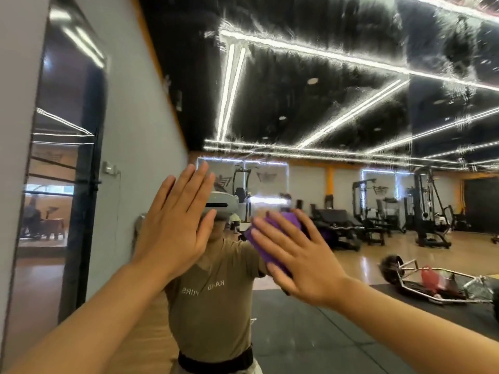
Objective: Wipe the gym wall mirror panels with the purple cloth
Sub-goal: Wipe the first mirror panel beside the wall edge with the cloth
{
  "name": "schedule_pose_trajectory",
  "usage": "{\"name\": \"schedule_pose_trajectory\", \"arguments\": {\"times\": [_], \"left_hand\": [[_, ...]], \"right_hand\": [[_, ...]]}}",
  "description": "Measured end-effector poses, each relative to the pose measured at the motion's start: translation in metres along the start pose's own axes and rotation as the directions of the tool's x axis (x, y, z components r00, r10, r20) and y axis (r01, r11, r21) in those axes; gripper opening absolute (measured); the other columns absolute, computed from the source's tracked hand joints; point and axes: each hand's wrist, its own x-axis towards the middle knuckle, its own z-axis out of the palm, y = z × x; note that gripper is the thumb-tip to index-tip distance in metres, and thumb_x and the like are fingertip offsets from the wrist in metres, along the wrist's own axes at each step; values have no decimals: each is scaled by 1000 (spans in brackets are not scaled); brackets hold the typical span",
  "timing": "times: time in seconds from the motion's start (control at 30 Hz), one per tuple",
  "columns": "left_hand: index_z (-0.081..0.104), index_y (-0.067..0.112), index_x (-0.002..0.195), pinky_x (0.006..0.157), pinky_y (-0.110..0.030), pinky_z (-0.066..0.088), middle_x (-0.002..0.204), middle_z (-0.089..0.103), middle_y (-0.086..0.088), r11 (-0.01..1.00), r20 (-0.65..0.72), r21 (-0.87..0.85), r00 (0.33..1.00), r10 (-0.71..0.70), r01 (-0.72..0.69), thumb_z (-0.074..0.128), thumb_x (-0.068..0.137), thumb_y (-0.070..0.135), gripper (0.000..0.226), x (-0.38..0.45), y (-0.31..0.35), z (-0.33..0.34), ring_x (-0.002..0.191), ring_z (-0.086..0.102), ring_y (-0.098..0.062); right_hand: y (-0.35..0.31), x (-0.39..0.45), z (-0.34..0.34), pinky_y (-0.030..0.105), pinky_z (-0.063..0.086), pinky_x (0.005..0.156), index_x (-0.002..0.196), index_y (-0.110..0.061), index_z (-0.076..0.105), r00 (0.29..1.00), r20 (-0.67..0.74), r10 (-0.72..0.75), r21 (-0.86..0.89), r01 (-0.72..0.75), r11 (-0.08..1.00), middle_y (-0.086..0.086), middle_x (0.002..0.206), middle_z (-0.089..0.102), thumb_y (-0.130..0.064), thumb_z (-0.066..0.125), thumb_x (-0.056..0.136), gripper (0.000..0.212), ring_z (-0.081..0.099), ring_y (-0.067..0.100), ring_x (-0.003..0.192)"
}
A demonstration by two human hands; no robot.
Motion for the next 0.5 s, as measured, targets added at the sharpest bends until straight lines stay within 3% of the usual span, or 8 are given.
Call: {"name": "schedule_pose_trajectory", "arguments": {"times": [0.1,0.2,0.27,0.33,0.4,0.5], "left_hand": [[24,10,158,125,-30,-3,166,20,-9,1000,34,14,999,-19,18,31,102,40,64,-9,-10,-8,153,11,-20],[20,13,160,125,-32,-4,168,15,-7,998,85,54,996,-29,25,29,103,44,66,-19,-20,-11,155,8,-20],[16,14,161,125,-32,-5,169,10,-5,997,105,71,994,-25,18,28,103,46,68,-23,-25,-10,156,4,-19],[13,14,162,125,-33,-5,170,7,-4,997,106,76,994,-21,13,28,103,46,68,-24,-27,-9,156,2,-18],[15,13,161,126,-34,-5,170,8,-5,997,102,82,995,-21,13,27,103,46,68,-24,-27,-9,156,3,-19],[16,12,161,126,-35,-3,169,9,-6,996,97,90,995,-17,8,26,103,46,68,-24,-27,-9,156,4,-20]], "right_hand": [[7,-8,-1,53,8,124,162,-26,20,980,107,-170,-11,172,985,-5,168,17,-46,27,106,59,11,21,156],[40,11,-6,51,-2,126,162,-29,14,906,196,-376,-25,388,922,-8,168,11,-47,30,104,63,6,18,157],[58,32,-9,49,-5,126,162,-30,14,897,184,-403,-45,417,908,-7,168,12,-47,28,103,63,6,17,157],[76,58,-15,46,-8,125,161,-28,18,951,122,-284,-42,290,956,-5,166,17,-47,29,102,62,6,17,156],[92,90,-22,44,-9,125,161,-26,20,997,44,-61,-21,62,998,-4,166,18,-47,28,102,63,7,17,155],[107,131,-31,44,-4,125,162,-23,16,948,-42,314,74,-311,948,-2,169,15,-50,21,101,66,8,21,156]]}}
